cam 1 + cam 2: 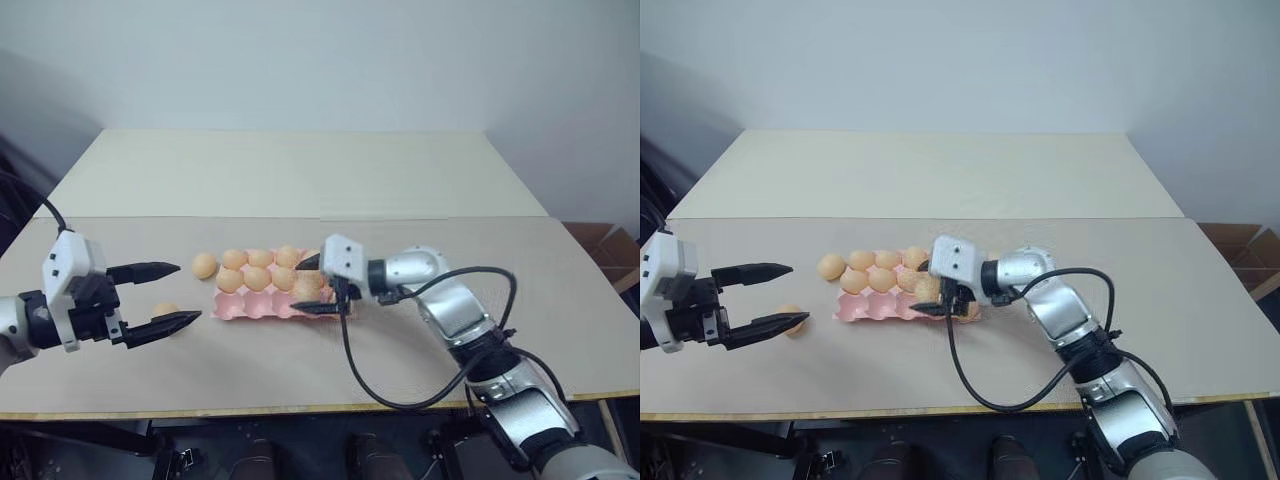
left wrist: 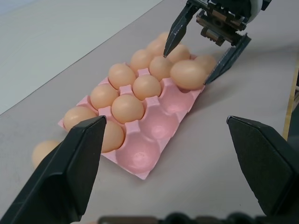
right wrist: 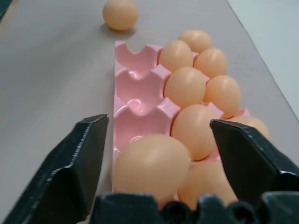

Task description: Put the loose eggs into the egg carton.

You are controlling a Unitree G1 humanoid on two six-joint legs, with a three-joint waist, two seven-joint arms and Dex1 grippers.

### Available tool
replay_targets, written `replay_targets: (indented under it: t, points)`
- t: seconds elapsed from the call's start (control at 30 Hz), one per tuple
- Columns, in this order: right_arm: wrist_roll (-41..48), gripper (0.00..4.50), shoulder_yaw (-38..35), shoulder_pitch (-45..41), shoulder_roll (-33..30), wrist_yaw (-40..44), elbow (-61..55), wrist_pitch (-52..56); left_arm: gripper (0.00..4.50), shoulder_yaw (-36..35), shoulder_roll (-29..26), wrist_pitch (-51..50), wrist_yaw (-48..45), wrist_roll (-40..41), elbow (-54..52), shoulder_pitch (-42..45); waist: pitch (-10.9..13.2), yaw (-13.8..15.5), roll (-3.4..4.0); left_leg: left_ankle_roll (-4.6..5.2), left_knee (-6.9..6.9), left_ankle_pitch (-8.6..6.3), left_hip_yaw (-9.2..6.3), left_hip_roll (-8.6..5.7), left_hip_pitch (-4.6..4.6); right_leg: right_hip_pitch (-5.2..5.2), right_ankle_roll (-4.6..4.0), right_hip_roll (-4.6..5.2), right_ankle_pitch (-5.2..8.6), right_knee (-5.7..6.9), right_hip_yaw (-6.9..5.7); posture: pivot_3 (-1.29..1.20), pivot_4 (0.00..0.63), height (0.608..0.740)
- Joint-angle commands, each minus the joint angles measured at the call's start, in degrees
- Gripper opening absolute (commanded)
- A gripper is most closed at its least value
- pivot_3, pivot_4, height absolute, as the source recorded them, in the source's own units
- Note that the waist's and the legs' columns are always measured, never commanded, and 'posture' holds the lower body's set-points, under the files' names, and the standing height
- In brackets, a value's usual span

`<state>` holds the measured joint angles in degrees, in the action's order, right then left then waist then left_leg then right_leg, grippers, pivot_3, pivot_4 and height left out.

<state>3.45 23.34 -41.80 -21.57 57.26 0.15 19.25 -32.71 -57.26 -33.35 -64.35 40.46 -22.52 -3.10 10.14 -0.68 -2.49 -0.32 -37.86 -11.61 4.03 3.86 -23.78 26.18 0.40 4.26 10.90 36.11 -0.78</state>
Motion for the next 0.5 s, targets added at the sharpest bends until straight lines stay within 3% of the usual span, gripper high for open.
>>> replay_targets:
  t: [0.03,0.27,0.5]
  points:
    - [-0.5,4.46,-1.9,-0.2,-0.4,-2.0,-2.3,1.2,4.50,-1.8,-0.2,1.1,0.2,0.0,-0.9,0.1,0.0,0.0,0.00,0.00,0.00,0.00,0.00,0.01,0.00,0.01,0.00,-0.02,0.00,0.02,0.00,0.00,0.150,0.740]
    - [5.9,4.46,-10.1,1.7,-6.0,-0.4,-10.3,5.9,4.50,0.5,-0.5,2.2,-0.1,-0.5,1.0,2.1,0.0,0.2,0.00,0.00,0.00,0.00,-0.01,0.05,0.01,-0.01,0.00,-0.05,0.00,0.00,-0.02,0.00,0.150,0.740]
    - [19.3,4.46,-27.0,13.3,-21.3,6.6,-22.5,12.3,4.50,2.0,-1.2,3.9,-2.7,-1.6,4.9,3.4,0.0,0.7,-0.01,0.00,0.01,-0.01,0.00,0.04,-0.01,-0.01,-0.01,-0.03,0.03,-0.06,-0.03,0.00,0.150,0.740]
